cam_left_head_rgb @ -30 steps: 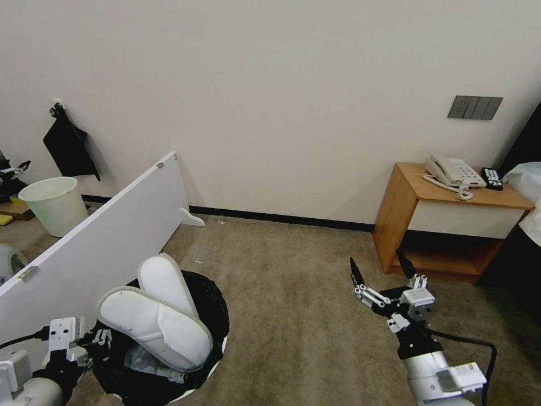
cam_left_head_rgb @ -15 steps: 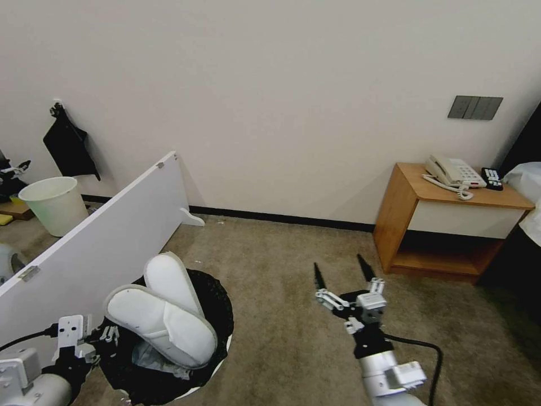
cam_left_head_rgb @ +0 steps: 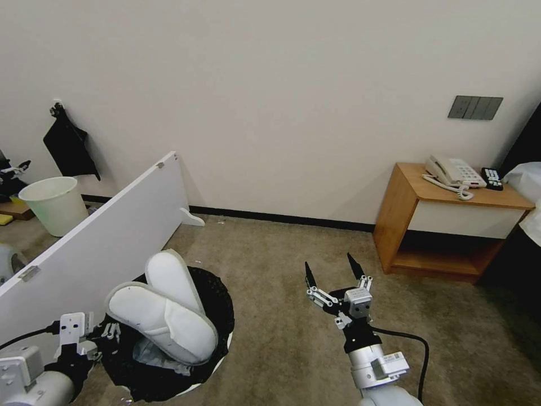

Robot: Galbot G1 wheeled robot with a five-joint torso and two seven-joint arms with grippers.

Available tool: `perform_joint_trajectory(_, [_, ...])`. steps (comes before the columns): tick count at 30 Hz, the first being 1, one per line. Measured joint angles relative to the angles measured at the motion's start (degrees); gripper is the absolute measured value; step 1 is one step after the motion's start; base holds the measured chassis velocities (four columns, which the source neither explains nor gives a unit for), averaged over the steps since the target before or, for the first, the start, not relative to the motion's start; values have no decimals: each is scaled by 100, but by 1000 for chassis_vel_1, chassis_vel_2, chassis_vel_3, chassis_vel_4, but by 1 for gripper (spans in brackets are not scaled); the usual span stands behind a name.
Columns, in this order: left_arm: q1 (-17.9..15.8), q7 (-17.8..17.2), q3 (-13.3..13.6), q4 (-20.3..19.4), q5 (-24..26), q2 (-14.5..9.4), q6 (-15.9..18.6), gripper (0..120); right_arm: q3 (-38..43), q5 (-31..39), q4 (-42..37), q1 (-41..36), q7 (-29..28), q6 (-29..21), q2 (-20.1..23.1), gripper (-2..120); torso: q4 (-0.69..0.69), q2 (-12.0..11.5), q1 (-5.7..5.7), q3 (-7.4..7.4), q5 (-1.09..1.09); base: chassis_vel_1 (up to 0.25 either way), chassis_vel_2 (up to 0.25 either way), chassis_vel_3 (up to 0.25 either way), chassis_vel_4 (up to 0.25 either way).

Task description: Pick up the trash bin, then pick up the garbage from the floor and place it into the trash bin.

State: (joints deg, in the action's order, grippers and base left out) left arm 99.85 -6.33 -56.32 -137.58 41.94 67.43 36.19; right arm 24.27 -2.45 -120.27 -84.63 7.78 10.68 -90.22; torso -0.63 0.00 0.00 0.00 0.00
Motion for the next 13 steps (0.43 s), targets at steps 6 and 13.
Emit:
perform_joint_trajectory(6, [-46, -7, 8, 9, 2, -9, 0, 3, 18, 0, -7, -34, 15, 9, 2, 100, 0, 0, 0, 0, 0, 0, 0, 0, 0])
perform_joint_trajectory(13, [-60, -12, 8, 20, 8, -21, 0, 3, 19, -10, -6, -62, 33, 34, -47, 100, 0, 0, 0, 0, 0, 0, 0, 0, 0])
